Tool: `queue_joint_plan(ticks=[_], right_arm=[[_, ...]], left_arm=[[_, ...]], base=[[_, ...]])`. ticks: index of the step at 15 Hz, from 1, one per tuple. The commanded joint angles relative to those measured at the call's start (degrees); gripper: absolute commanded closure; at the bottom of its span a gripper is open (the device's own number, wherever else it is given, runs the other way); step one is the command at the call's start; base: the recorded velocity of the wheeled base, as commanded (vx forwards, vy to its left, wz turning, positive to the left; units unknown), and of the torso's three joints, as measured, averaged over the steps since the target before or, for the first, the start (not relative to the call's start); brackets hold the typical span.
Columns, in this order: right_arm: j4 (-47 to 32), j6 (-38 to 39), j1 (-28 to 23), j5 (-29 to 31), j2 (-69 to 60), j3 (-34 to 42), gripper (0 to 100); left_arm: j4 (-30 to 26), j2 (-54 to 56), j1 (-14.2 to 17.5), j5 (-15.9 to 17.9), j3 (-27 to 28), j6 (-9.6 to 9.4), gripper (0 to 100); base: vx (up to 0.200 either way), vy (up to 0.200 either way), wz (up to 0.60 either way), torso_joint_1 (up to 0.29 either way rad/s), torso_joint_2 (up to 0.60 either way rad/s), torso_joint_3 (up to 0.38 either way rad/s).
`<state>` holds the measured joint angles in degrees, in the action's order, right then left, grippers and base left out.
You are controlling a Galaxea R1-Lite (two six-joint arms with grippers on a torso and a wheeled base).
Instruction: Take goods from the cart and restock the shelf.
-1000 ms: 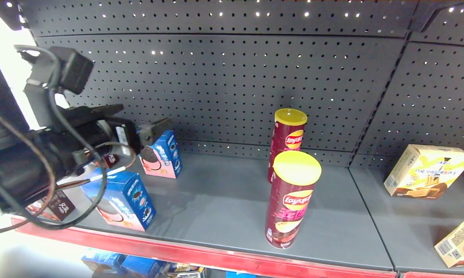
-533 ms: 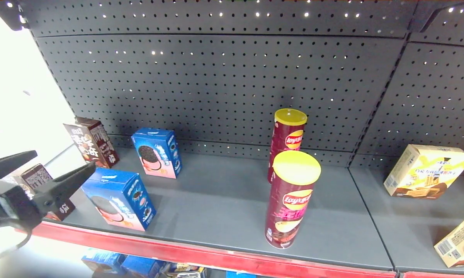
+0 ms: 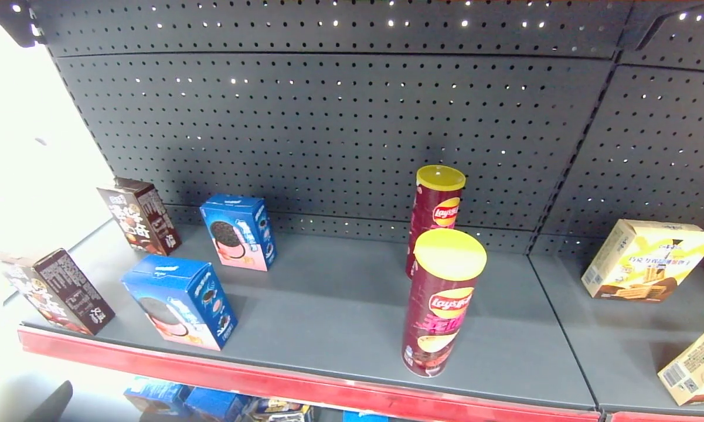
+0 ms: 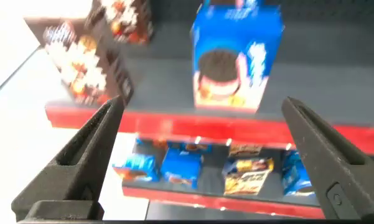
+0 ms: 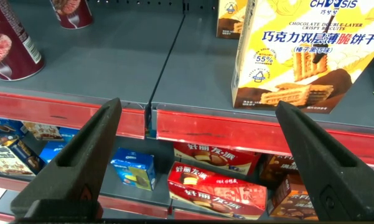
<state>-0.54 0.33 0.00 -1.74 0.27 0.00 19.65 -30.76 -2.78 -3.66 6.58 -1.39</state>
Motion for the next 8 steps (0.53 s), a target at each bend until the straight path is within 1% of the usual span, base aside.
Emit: queue_joint_plan(ticks=[1,2,4,5,7,8], right_arm=[[0.0,0.0,0.0,0.0,0.1,0.0,0],[0.0,0.0,0.0,0.0,0.1,0.0,0],[0.0,0.0,0.0,0.0,0.1,0.0,0],[0.0,0.0,0.0,0.0,0.1,0.0,0],[0.0,0.0,0.0,0.0,0.0,0.0,0],[0.0,0.0,0.0,0.0,0.1,0.0,0]], left_arm=[[-0.3,6.0,0.6,-0.3,-4.2,-0.02,0],[-0.3,7.6,0.5,-0.5,-6.3,-0.02,0],[-4.8,10.6,0.5,-0.6,-6.6,0.34,0],[-9.4,13.4,0.1,-0.2,-6.6,0.34,0],[-20.7,22.4,-0.3,0.5,-6.4,0.42,0],[-22.5,25.1,-0.5,1.0,-5.5,0.34,0]], base=[[0.0,0.0,0.0,0.0,0.0,0.0],[0.0,0.0,0.0,0.0,0.0,0.0],[0.0,0.0,0.0,0.0,0.0,0.0],[0.0,0.0,0.0,0.0,0.0,0.0],[0.0,0.0,0.0,0.0,0.0,0.0],[0.0,0.0,0.0,0.0,0.0,0.0]])
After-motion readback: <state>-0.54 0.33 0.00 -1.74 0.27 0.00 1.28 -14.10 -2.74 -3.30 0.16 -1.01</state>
